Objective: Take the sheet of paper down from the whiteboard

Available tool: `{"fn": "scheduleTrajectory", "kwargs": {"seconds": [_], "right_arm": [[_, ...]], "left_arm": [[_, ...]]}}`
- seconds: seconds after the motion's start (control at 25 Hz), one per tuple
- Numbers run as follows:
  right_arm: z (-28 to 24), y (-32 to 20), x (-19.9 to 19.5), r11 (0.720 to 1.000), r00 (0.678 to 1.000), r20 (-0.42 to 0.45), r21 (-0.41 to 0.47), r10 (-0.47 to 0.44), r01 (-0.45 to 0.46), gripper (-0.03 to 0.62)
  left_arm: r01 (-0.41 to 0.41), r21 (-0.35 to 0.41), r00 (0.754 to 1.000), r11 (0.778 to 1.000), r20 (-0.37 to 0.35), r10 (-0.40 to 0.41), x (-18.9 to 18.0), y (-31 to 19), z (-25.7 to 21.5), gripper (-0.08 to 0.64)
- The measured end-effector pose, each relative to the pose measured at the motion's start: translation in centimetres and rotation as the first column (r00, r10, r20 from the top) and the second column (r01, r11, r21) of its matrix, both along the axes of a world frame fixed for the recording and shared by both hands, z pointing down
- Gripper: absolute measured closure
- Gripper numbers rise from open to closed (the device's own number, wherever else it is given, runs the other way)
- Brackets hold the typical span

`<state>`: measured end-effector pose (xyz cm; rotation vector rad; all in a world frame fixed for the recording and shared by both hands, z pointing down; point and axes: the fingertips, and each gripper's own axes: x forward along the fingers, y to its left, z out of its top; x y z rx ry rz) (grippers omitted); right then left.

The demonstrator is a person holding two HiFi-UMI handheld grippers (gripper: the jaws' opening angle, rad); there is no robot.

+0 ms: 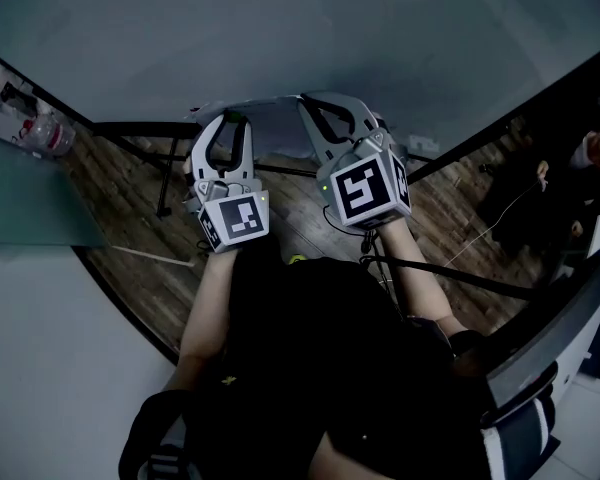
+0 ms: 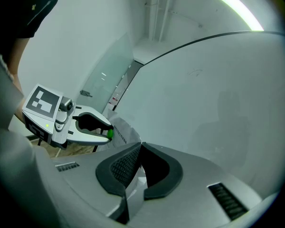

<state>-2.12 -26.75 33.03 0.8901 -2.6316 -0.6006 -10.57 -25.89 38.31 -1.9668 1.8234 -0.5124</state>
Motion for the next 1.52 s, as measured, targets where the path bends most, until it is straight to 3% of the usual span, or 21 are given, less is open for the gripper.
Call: {"fn": "scheduleTrajectory", "kwargs": {"seconds": [0.72, 1.52], "right_arm": [[0.3, 2.3, 0.3, 1.0, 1.0, -0.014, -0.007, -0.021, 0.021, 0.578], [-1.5, 12.7, 0.0, 0.999, 0.999, -0.019, -0.017, 0.045, -0.045, 0.578]], "left_arm": [[0.006, -0.016, 1.0, 1.0, -0.007, -0.006, 0.1, 2.0, 0.5, 0.423], [-0.076, -0.012, 0.997, 0.997, -0.012, 0.076, -0.1, 11.2, -1.4, 0.423]]}}
